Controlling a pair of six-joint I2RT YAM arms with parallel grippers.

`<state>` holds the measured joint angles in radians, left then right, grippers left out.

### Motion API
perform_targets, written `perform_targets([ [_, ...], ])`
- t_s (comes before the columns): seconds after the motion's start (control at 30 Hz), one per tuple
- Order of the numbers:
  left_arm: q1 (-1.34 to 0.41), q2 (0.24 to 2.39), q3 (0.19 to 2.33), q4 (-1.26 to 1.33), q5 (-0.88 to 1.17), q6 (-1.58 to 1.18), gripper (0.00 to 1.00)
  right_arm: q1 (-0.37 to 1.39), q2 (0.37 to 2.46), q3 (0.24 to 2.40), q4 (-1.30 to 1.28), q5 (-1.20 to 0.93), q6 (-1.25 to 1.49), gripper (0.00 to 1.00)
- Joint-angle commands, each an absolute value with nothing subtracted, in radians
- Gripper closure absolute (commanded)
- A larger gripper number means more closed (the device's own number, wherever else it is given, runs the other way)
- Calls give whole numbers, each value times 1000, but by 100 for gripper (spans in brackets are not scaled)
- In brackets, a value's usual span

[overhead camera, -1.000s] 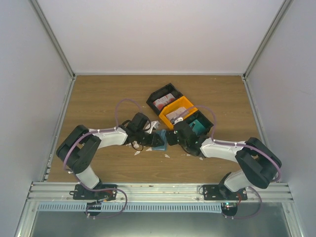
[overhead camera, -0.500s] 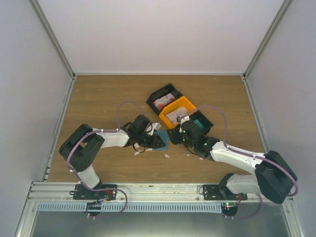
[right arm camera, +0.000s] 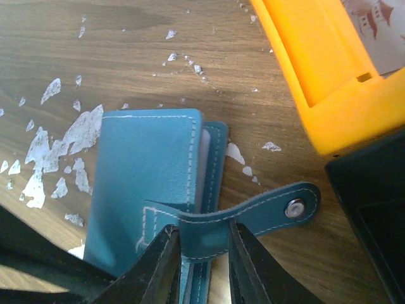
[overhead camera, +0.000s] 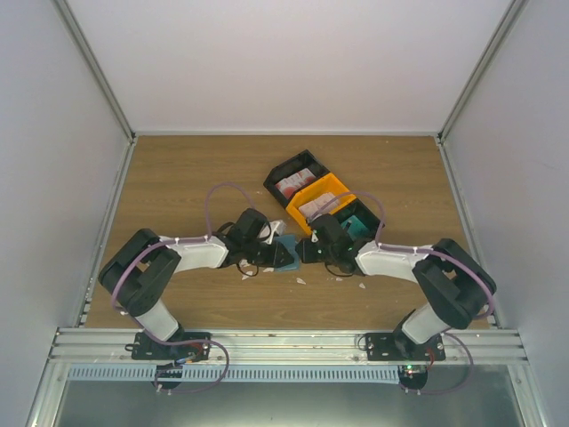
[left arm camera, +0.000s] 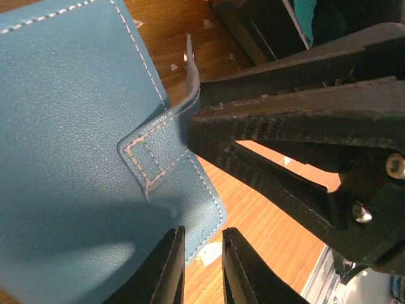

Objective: Put the credit cards into the card holder
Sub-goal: Close the card holder at the center of the board.

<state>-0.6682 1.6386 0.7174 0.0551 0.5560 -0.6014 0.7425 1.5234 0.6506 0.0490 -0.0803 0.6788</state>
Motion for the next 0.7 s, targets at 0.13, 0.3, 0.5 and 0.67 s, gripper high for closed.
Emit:
perform_targets([
  [0.13, -676, 1574, 773, -102, 372, -655, 67, 735, 1587, 686, -51, -50, 761, 76],
  [0.3, -655, 1559, 762, -153, 286, -677, 57, 729, 1590, 686, -90, -45, 751, 71],
  [0.5, -619, 1600, 745, -122, 319, -713, 51, 719, 1610, 717, -103, -80, 727, 68],
  [0.67, -617, 1644, 766, -117, 329, -706, 56, 719, 1545, 714, -103, -108, 693, 67],
])
